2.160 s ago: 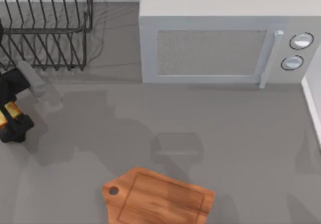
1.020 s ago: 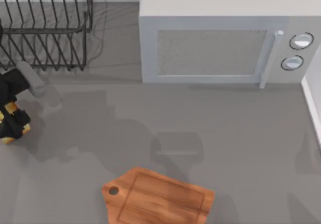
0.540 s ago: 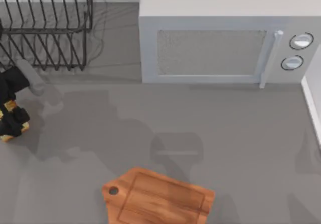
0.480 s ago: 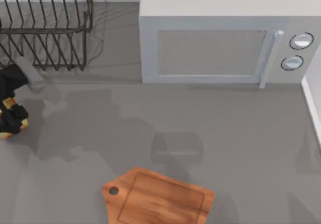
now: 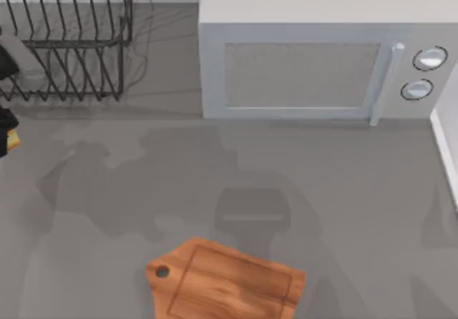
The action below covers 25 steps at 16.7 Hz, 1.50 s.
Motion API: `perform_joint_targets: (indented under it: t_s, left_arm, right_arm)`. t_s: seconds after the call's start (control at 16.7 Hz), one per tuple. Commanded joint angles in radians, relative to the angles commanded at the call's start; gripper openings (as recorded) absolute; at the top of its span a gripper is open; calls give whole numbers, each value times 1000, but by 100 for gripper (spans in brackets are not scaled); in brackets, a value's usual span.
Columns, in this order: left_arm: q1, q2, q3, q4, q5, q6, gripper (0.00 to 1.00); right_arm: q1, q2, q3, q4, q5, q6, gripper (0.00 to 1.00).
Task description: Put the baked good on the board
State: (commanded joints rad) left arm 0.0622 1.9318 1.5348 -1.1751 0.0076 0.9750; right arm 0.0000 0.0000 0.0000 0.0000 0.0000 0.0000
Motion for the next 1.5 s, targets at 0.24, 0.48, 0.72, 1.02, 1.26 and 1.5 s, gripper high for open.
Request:
perform_joint_targets:
  t_s: [0.24, 0.48, 0.72, 1.02, 1.26, 1.5]
  left_arm:
    - [-1, -7, 11, -12, 0, 0, 0]
    - [-2, -5, 5, -3, -1, -22, 0]
    - [-21, -8, -14, 28, -7, -201, 0]
    - [-91, -3, -62, 73, -22, -654, 0]
    - [-182, 6, -121, 95, -32, -1154, 0]
    - [-304, 12, -190, 102, -32, -1705, 0]
  right_arm:
    - [0, 0, 0, 0, 0, 0, 100]
    - [0, 0, 0, 0, 0, 0, 100]
    - [0, 0, 0, 0, 0, 0, 100]
    - [0, 0, 0, 0, 0, 0, 100]
    - [0, 0, 0, 0, 0, 0, 100]
    - [0, 0, 0, 0, 0, 0, 100]
